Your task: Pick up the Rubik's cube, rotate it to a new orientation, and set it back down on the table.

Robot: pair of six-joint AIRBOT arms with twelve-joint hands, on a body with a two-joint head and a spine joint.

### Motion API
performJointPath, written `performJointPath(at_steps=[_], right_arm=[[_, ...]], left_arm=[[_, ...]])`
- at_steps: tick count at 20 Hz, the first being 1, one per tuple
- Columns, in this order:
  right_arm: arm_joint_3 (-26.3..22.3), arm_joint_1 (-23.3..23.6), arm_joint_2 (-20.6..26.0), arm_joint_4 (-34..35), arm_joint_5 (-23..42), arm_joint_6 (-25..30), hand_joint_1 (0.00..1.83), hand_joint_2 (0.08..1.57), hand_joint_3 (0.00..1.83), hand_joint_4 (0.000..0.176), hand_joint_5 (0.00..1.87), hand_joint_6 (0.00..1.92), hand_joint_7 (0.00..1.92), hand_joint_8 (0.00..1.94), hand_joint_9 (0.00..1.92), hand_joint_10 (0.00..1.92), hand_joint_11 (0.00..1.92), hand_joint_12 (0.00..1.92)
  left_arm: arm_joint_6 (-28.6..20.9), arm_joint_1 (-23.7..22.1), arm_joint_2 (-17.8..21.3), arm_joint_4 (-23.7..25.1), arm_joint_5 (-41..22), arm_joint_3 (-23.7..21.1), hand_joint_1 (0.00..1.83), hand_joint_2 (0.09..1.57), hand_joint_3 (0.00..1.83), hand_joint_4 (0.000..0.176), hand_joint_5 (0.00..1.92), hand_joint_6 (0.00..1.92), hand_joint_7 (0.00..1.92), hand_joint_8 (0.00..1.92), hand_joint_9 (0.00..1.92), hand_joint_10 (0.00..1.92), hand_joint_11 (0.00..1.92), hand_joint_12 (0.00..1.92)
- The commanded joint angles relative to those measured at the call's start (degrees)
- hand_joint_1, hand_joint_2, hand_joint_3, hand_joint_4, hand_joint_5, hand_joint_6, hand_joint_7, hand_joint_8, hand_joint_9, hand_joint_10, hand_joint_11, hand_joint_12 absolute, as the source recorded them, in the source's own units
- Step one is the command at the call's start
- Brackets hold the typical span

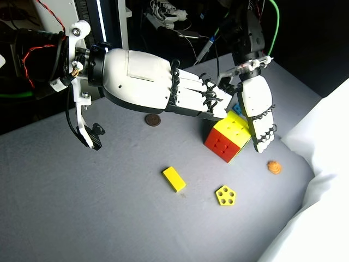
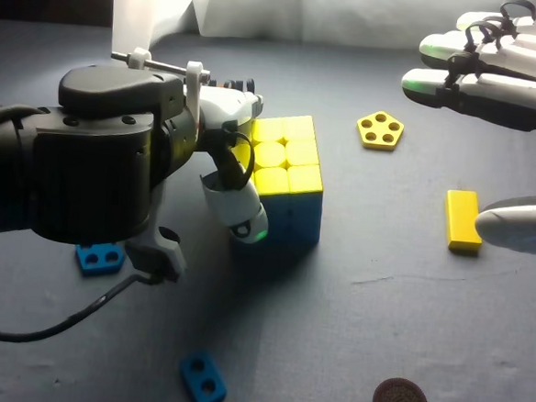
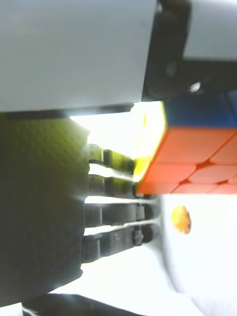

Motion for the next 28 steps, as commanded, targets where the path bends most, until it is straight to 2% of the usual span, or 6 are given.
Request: performJointPath(at_steps=[1,11,14,15,18,28], right_arm=[[-0.23,0.13,0.38,1.61,7.09,-0.03,0.02,1.24,0.00,0.000,0.05,0.00,0.05,0.00,0.04,0.00,0.00,0.00],[-0.23,0.10,0.40,1.58,7.24,-0.04,0.05,1.25,0.00,0.000,0.03,0.00,0.04,0.00,0.02,0.00,0.00,0.00],[-0.22,0.05,0.41,1.62,7.24,-0.04,0.05,1.25,0.00,0.000,0.05,0.01,0.06,0.01,0.05,0.01,0.00,0.00],[-0.22,0.00,0.41,1.62,7.24,-0.04,0.04,1.25,0.00,0.000,0.05,0.01,0.06,0.00,0.05,0.01,0.00,0.00],[-0.22,-0.19,0.46,3.20,7.22,-1.96,0.08,1.25,0.00,0.000,0.05,0.01,0.07,0.00,0.07,0.01,0.00,0.00],[-0.22,-3.32,0.73,14.38,10.67,-10.82,0.04,1.26,0.00,0.000,0.01,0.00,0.04,0.00,0.03,0.00,0.00,0.00]], left_arm=[[0.15,-0.13,-0.01,2.18,0.18,0.16,1.00,0.88,0.00,0.000,0.00,0.00,0.00,0.00,0.00,0.00,0.00,0.00],[0.15,-0.07,-0.31,2.27,0.18,0.43,1.11,0.98,0.00,0.000,0.30,0.02,0.32,0.03,0.36,0.05,0.00,0.85],[0.08,-0.12,-0.31,2.27,0.18,0.44,1.13,1.03,0.00,0.000,0.49,0.02,0.46,0.42,0.32,0.86,0.00,1.30],[0.08,-0.16,-0.31,2.36,0.18,0.44,1.11,1.04,0.00,0.000,0.47,0.32,0.19,1.23,0.17,1.35,0.00,1.56],[0.07,-0.34,-0.31,2.81,0.39,0.37,1.14,1.04,0.00,0.000,0.32,1.39,0.21,1.59,0.16,1.65,0.01,1.85],[-0.79,-1.85,3.35,7.88,5.34,-3.89,1.22,1.07,0.00,0.000,0.18,1.52,0.22,1.56,0.22,1.63,0.11,1.80]])
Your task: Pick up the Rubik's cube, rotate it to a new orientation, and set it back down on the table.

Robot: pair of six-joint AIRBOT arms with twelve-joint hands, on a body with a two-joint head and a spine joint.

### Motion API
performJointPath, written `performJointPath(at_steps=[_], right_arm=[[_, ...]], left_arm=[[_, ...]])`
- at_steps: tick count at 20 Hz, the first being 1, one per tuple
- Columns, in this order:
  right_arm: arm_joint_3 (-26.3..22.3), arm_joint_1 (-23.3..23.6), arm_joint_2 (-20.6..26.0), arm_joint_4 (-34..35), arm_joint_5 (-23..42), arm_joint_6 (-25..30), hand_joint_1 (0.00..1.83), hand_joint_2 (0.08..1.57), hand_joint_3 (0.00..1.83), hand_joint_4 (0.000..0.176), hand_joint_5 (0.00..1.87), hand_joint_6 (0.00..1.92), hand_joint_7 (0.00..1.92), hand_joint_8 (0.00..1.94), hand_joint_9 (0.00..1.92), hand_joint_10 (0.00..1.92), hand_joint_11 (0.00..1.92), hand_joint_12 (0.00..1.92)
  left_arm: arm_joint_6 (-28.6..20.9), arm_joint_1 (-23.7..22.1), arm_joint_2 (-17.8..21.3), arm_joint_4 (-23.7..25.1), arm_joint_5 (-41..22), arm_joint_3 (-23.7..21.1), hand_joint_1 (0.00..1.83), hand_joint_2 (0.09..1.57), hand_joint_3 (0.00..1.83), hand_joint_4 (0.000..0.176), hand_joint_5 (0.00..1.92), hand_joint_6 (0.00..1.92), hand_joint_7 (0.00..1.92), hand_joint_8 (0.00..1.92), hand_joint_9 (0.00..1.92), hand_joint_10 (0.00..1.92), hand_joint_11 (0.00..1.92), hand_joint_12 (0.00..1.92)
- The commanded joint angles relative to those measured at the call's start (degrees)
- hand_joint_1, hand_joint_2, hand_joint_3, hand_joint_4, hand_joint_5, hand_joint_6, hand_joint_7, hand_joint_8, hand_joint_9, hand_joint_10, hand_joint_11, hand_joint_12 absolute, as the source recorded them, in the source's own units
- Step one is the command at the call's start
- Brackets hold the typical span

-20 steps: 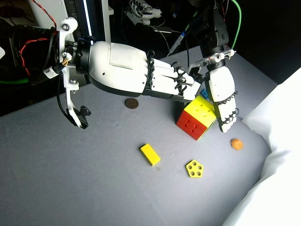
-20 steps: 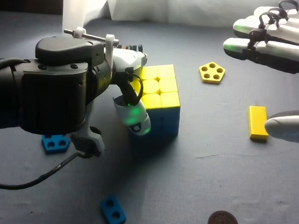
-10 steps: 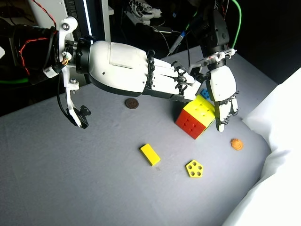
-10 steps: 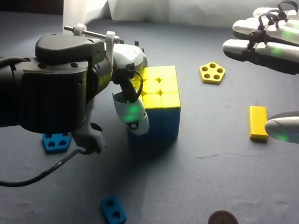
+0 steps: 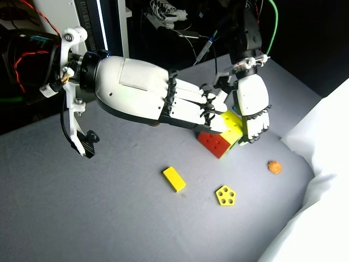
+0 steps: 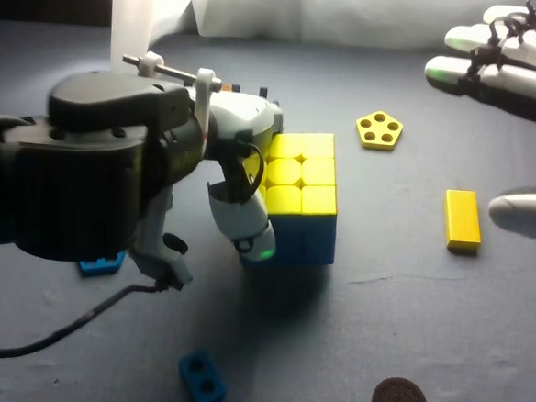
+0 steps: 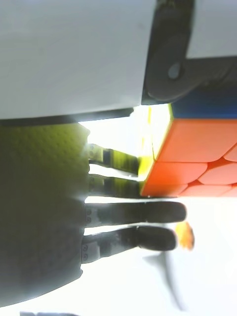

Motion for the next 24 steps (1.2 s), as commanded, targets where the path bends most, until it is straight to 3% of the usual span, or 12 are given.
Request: performJointPath(at_steps=[1,7,8,10,14,15,16,17,18,19,22,24], right_arm=[[0.07,0.06,0.73,2.72,9.64,0.08,0.04,1.26,0.00,0.000,0.03,0.01,0.05,0.01,0.05,0.01,0.00,0.00],[-0.06,-0.41,1.25,3.10,10.73,0.10,0.07,1.25,0.00,0.000,0.05,0.01,0.08,0.01,0.06,0.01,0.00,0.00],[-0.26,-0.58,1.58,2.87,10.58,0.28,0.08,1.24,0.00,0.000,0.03,0.00,0.07,0.01,0.06,0.01,0.00,0.00],[-0.53,-1.01,1.94,1.04,10.58,1.75,0.10,1.25,0.00,0.000,0.02,0.00,0.06,0.00,0.04,0.00,0.00,0.00],[-2.31,-1.31,2.00,-0.26,8.22,2.16,0.13,1.23,0.00,0.000,0.04,0.01,0.10,0.02,0.10,0.02,0.02,0.01],[-3.03,-1.32,1.91,-0.26,7.48,1.64,0.06,1.23,0.00,0.000,0.07,0.00,0.17,0.02,0.18,0.05,0.00,0.38],[-3.23,-1.32,1.84,-0.25,7.32,1.45,0.07,1.22,0.00,0.000,0.11,0.00,0.27,0.00,0.25,0.24,0.00,0.81],[-3.54,-1.31,1.59,-0.25,7.26,1.02,0.08,1.22,0.00,0.000,0.13,0.00,0.34,0.01,0.21,0.64,0.00,1.19],[-3.78,-1.31,1.35,-0.25,6.98,0.61,0.09,1.21,0.00,0.000,0.14,0.01,0.52,0.08,0.33,0.98,0.00,1.63],[-3.91,-1.31,1.14,-0.25,6.47,0.45,0.06,1.22,0.00,0.000,0.11,0.00,0.59,0.26,0.29,1.30,0.00,1.82],[-4.06,-1.31,-0.32,-0.25,5.77,-1.29,0.08,1.21,0.00,0.000,0.12,0.00,0.39,1.03,0.27,1.70,0.14,1.92],[-4.05,-1.30,-1.95,0.95,4.88,-4.18,0.06,1.21,0.00,0.000,0.12,0.00,0.35,1.25,0.31,1.79,0.21,1.92]], left_arm=[[-0.61,-1.27,1.27,5.27,0.52,-0.59,1.22,1.08,0.00,0.000,0.20,1.47,0.22,1.55,0.22,1.62,0.11,1.81],[-0.31,-3.35,3.90,7.06,0.54,-4.20,1.24,1.09,0.00,0.000,0.33,1.28,0.24,1.47,0.23,1.58,0.09,1.81],[0.33,-4.06,3.93,6.48,0.63,-4.45,1.22,1.08,0.00,0.000,0.25,1.41,0.22,1.52,0.22,1.59,0.09,1.80],[0.75,-5.05,3.92,5.92,1.48,-4.67,1.20,1.10,0.01,0.000,0.29,1.37,0.27,1.45,0.24,1.55,0.08,1.78],[1.53,-6.72,3.91,5.41,2.30,-5.11,1.23,1.09,0.00,0.000,0.24,1.55,0.21,1.59,0.18,1.61,0.00,1.81],[2.23,-7.11,3.89,4.61,2.70,-5.13,1.21,1.10,0.00,0.000,0.24,1.51,0.17,1.64,0.15,1.66,0.00,1.83],[2.50,-7.30,3.89,4.39,2.83,-5.15,1.20,1.09,0.00,0.000,0.26,1.48,0.19,1.61,0.17,1.63,0.00,1.82],[2.76,-7.67,3.90,4.23,3.14,-5.19,1.19,1.09,0.00,0.000,0.28,1.44,0.23,1.54,0.21,1.58,0.04,1.79],[2.98,-8.00,3.90,4.17,3.45,-5.22,1.19,1.09,0.00,0.000,0.29,1.45,0.25,1.53,0.21,1.60,0.04,1.83],[3.01,-8.21,3.89,4.14,3.46,-5.31,1.19,1.08,0.00,0.000,0.32,1.42,0.25,1.54,0.19,1.62,0.04,1.84],[3.02,-8.74,3.82,4.06,3.65,-5.44,1.16,1.07,0.00,0.000,0.22,1.53,0.21,1.61,0.17,1.68,0.05,1.85],[3.02,-9.20,3.82,3.99,3.68,-5.41,1.14,1.06,0.00,0.000,0.26,1.46,0.21,1.55,0.17,1.64,0.04,1.85]])
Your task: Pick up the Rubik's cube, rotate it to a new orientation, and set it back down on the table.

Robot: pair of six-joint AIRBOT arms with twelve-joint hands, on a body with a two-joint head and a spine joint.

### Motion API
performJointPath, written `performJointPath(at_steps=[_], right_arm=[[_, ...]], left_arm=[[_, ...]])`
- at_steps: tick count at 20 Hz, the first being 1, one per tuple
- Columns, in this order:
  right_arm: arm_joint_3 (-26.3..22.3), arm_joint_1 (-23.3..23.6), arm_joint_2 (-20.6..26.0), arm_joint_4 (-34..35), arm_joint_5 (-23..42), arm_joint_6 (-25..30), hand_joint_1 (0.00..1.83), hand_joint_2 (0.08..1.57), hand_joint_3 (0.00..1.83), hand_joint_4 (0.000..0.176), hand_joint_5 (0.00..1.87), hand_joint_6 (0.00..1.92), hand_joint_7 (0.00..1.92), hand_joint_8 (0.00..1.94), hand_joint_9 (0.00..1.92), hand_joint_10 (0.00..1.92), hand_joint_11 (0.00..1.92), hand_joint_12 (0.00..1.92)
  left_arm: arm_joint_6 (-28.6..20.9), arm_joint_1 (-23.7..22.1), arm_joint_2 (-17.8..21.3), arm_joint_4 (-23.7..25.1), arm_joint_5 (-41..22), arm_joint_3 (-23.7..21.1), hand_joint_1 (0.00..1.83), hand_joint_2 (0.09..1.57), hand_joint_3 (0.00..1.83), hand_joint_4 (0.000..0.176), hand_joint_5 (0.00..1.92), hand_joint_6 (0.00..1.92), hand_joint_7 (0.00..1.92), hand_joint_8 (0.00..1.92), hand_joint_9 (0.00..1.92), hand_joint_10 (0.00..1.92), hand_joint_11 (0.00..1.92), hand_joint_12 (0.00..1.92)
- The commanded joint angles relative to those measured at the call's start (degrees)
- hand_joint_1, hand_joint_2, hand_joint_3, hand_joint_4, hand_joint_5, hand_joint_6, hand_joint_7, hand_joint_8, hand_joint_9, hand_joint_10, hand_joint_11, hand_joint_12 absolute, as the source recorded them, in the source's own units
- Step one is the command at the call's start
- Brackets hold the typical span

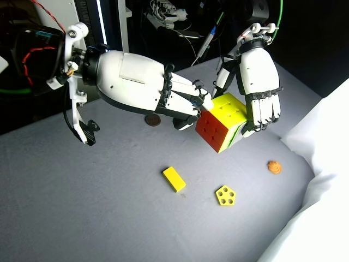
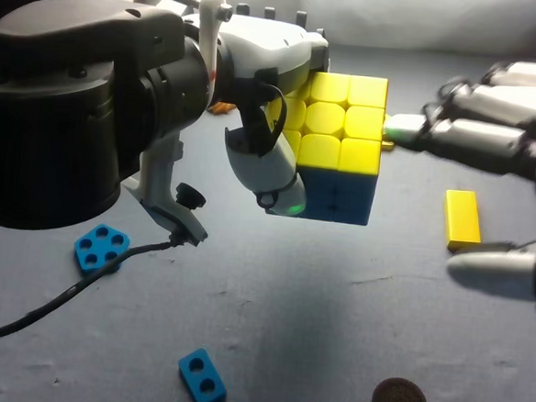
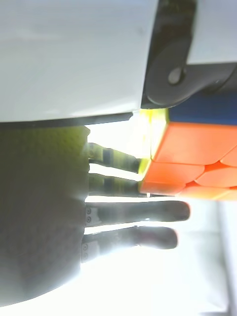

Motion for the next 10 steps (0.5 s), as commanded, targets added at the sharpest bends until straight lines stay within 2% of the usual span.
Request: performJointPath(at_steps=[1,5,7,10], right_arm=[[-0.04,0.62,-0.07,1.85,5.39,-1.26,0.06,1.20,0.00,0.000,0.13,0.01,0.37,1.25,0.34,1.78,0.24,1.92],[0.01,1.72,-2.38,3.07,2.31,-2.91,0.12,1.21,0.00,0.000,0.09,0.00,0.35,1.30,0.32,1.81,0.14,1.92],[0.01,1.96,-3.27,4.29,1.94,-4.86,0.08,1.22,0.00,0.000,0.06,0.00,0.34,1.29,0.32,1.81,0.17,1.92],[0.14,2.32,-3.72,6.11,1.24,-7.10,0.09,1.22,0.00,0.000,0.05,0.00,0.31,1.32,0.29,1.82,0.12,1.92]], left_arm=[[-0.28,-1.39,0.34,3.57,0.92,-0.07,1.13,1.05,0.00,0.000,0.28,1.43,0.23,1.51,0.17,1.63,0.05,1.84],[-0.16,-1.68,0.34,3.54,1.20,-0.07,1.15,1.09,0.01,0.000,0.27,1.45,0.21,1.53,0.14,1.65,0.04,1.85],[-0.16,-1.70,0.34,3.42,1.28,-0.17,1.12,1.11,0.01,0.000,0.22,1.51,0.18,1.56,0.13,1.66,0.01,1.84],[-0.16,-1.75,0.18,3.42,1.27,-0.10,1.16,1.09,0.00,0.000,0.27,1.42,0.21,1.54,0.17,1.64,0.03,1.84]])
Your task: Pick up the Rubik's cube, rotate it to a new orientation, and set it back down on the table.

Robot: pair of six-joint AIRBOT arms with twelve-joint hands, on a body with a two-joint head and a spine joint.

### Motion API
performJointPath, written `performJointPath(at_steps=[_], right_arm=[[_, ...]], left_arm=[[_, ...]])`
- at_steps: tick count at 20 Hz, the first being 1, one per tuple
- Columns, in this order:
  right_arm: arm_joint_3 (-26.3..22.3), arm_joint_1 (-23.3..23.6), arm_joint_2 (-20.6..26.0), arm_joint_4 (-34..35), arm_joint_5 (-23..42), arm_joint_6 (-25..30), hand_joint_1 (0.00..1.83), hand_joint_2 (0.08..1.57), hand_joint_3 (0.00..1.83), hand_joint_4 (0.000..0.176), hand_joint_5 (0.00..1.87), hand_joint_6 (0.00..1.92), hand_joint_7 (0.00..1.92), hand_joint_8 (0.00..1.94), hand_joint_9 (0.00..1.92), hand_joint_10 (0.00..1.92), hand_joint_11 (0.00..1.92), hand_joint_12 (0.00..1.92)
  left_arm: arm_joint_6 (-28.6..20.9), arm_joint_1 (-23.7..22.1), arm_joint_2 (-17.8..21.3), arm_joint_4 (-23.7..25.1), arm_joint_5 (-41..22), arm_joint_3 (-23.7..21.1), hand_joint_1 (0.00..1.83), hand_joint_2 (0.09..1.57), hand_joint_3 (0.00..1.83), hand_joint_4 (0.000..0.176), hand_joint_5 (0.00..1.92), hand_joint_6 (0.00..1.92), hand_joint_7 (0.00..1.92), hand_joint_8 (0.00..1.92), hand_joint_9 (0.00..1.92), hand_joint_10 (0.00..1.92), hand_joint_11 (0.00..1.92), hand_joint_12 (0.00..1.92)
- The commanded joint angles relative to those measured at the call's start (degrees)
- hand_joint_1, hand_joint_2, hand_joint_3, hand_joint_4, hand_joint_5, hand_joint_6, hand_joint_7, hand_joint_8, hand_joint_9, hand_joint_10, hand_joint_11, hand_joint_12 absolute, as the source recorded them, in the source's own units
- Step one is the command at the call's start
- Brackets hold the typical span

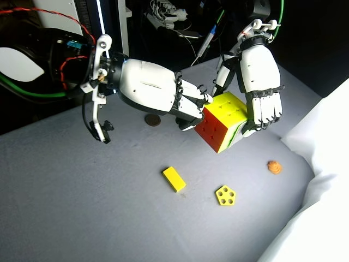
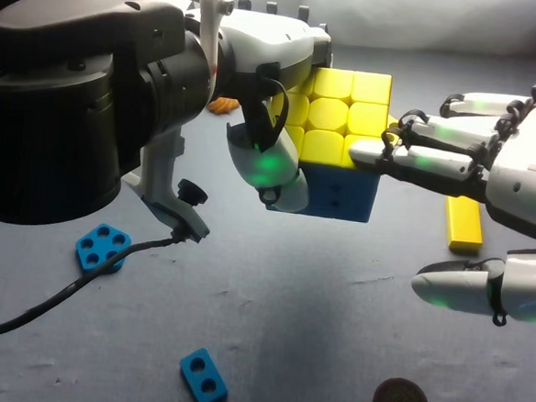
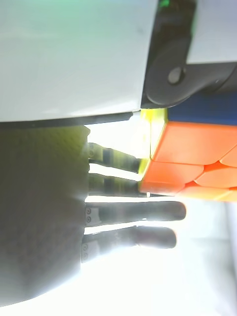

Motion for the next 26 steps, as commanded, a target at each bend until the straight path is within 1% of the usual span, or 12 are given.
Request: performJointPath(at_steps=[1,5,6,8,11,12,15,17,19,22,24,26], right_arm=[[-0.01,1.02,0.30,0.63,5.89,-0.17,0.10,1.22,0.00,0.000,0.05,0.00,0.29,1.34,0.28,1.84,0.09,1.92],[-0.01,1.00,0.25,0.63,3.86,-0.27,0.11,1.22,0.00,0.000,0.01,0.00,0.27,1.37,0.25,1.86,0.14,1.92],[-0.01,1.00,0.20,0.63,3.85,-0.29,0.11,1.22,0.00,0.000,0.01,0.00,0.27,1.39,0.25,1.87,0.10,1.92],[-0.02,0.93,-0.11,0.62,2.28,-0.50,0.09,1.23,0.00,0.000,0.03,0.01,0.27,1.38,0.25,1.84,0.05,1.92],[-0.02,0.60,-0.40,0.62,0.85,-1.02,0.09,1.23,0.00,0.000,0.04,0.01,0.28,1.36,0.26,1.83,0.05,1.92],[-0.02,0.25,-0.48,0.62,0.85,-1.33,0.05,1.24,0.00,0.000,0.01,0.00,0.28,1.35,0.24,1.83,0.06,1.92],[-0.02,-0.14,-0.62,0.62,0.85,-1.59,0.07,1.22,0.00,0.000,0.05,0.01,0.29,1.32,0.26,1.81,0.13,1.92],[-0.02,-0.29,-0.73,0.62,0.84,-1.74,0.06,1.22,0.00,0.000,0.08,0.01,0.33,1.26,0.29,1.77,0.17,1.92],[-0.02,-0.39,-0.77,0.62,0.79,-1.80,0.04,1.23,0.00,0.000,0.07,0.00,0.36,1.22,0.32,1.74,0.19,1.92],[-0.04,-0.60,-1.06,0.62,0.71,-1.88,0.06,1.23,0.00,0.000,0.09,0.01,0.33,1.26,0.29,1.79,0.16,1.92],[-0.02,-0.98,-2.22,0.63,0.71,-3.50,0.03,1.23,0.00,0.000,0.08,0.00,0.29,1.28,0.27,1.80,0.13,1.92],[-0.02,-1.70,-2.88,1.75,0.70,-5.30,0.04,1.23,0.00,0.000,0.07,0.00,0.30,1.29,0.27,1.79,0.15,1.92]], left_arm=[[-0.29,-1.23,0.16,3.62,1.23,-0.08,1.16,1.08,0.00,0.000,0.30,1.38,0.22,1.54,0.19,1.62,0.04,1.82],[-0.29,-1.36,-0.08,3.64,1.17,-0.01,1.12,1.07,0.00,0.000,0.28,1.44,0.23,1.53,0.18,1.61,0.05,1.82],[-0.29,-1.40,-0.24,3.69,1.10,0.07,1.17,1.06,0.00,0.000,0.27,1.42,0.25,1.50,0.19,1.60,0.05,1.83],[-0.29,-1.42,-1.26,3.69,0.62,0.56,1.16,1.07,0.00,0.000,0.28,1.43,0.23,1.52,0.16,1.60,0.03,1.83],[-0.29,-1.41,-1.59,3.70,0.62,0.77,1.14,1.09,0.01,0.000,0.26,1.45,0.21,1.53,0.15,1.61,0.02,1.85],[-0.29,-1.47,-1.62,3.80,0.62,0.79,1.13,1.11,0.01,0.000,0.17,1.54,0.19,1.55,0.14,1.63,0.01,1.86],[-0.29,-1.49,-1.63,3.88,0.62,0.76,1.16,1.07,0.00,0.000,0.26,1.45,0.23,1.55,0.16,1.63,0.01,1.85],[-0.29,-1.49,-1.62,4.02,0.62,0.76,1.16,1.09,0.00,0.000,0.26,1.41,0.25,1.48,0.17,1.59,0.01,1.84],[-0.29,-1.49,-1.61,4.04,0.62,0.76,1.14,1.09,0.00,0.000,0.24,1.46,0.23,1.50,0.17,1.60,0.05,1.83],[-0.29,-1.49,-1.61,4.07,0.62,0.73,1.14,1.09,0.00,0.000,0.25,1.50,0.22,1.53,0.16,1.63,0.02,1.84],[-0.29,-1.49,-1.61,4.08,0.62,0.72,1.14,1.08,0.00,0.000,0.22,1.53,0.21,1.55,0.15,1.64,0.02,1.86],[-0.29,-1.52,-1.61,4.08,0.62,0.71,1.13,1.07,0.00,0.000,0.26,1.46,0.22,1.53,0.15,1.66,0.03,1.87]])
